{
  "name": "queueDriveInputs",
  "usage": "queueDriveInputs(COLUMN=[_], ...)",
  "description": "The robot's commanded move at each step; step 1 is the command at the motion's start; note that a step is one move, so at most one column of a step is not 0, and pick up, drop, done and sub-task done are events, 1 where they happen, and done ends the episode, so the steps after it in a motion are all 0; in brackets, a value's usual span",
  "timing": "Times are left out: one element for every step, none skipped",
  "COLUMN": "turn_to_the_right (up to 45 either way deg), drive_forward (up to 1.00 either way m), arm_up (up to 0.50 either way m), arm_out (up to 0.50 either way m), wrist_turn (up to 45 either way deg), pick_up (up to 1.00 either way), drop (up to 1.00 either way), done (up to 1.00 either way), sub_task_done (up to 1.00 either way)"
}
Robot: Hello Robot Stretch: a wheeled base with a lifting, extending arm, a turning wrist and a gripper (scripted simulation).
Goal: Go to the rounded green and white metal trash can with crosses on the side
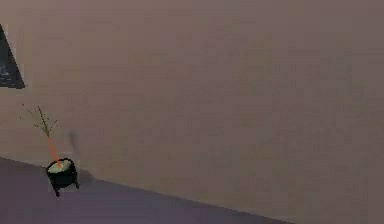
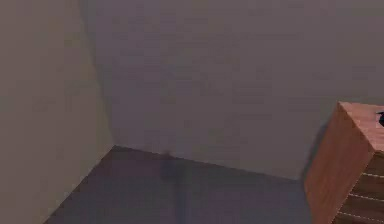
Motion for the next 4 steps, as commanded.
queueDriveInputs(turn_to_the_right=[-45.0,-3.0,0.0,33.0], drive_forward=[0.0,0.0,0.5,0.0], arm_up=[0.0,0.0,0.0,0.0], arm_out=[0.0,0.0,0.0,0.0], wrist_turn=[0.0,0.0,0.0,0.0], pick_up=[0.0,0.0,0.0,0.0], drop=[0.0,0.0,0.0,0.0], done=[0.0,0.0,0.0,0.0], sub_task_done=[0.0,0.0,0.0,0.0])
